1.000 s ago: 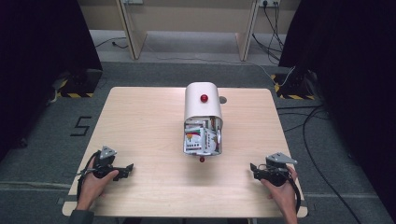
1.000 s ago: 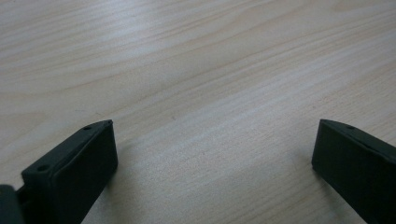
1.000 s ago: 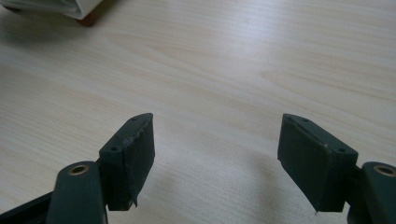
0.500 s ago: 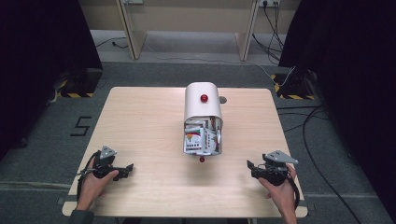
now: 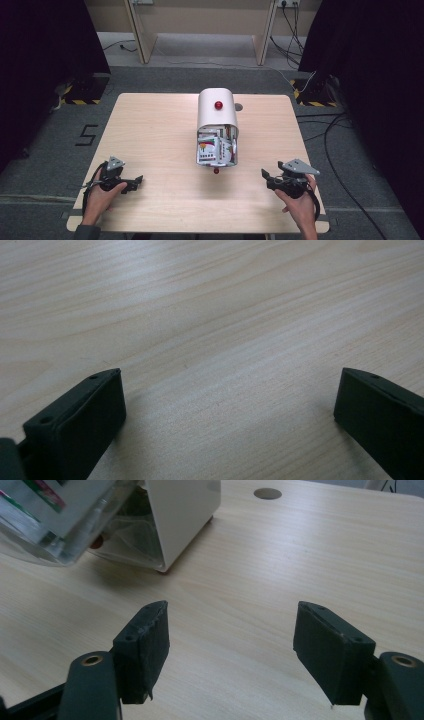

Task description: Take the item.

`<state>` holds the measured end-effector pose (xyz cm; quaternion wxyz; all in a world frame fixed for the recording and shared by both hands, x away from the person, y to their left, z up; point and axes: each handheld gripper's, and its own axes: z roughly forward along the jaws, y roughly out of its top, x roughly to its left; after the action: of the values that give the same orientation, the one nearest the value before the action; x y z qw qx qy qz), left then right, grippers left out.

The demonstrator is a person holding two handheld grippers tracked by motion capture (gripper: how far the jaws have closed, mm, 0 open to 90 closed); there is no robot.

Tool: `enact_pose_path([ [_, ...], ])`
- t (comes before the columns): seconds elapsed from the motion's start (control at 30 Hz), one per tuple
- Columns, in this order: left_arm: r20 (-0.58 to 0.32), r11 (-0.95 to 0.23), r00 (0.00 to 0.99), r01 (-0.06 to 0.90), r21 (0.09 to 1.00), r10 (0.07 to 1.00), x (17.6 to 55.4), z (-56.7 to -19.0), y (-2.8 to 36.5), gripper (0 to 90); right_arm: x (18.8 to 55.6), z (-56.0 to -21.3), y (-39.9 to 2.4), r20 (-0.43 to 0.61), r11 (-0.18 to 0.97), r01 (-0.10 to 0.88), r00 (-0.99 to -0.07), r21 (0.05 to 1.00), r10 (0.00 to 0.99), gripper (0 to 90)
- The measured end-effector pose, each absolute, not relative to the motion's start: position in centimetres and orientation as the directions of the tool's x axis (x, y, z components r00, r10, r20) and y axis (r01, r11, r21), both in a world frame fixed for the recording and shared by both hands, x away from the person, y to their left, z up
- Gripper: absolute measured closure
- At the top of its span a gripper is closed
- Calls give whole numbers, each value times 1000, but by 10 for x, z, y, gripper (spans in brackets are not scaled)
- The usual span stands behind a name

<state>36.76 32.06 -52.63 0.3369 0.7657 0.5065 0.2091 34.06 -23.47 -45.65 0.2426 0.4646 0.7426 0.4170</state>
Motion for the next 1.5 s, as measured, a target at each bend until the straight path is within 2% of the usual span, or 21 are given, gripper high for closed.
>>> enact_pose_path([
  [0.53, -20, -261, 400, 635, 727, 917, 367, -526, 321, 0, 330, -428, -221, 17, 211, 429, -469, 878, 883, 337],
  [1.5, -20, -261, 399, 635, 727, 917, 368, -526, 321, 0, 325, -402, -202, 11, 210, 375, -510, 903, 860, 384],
])
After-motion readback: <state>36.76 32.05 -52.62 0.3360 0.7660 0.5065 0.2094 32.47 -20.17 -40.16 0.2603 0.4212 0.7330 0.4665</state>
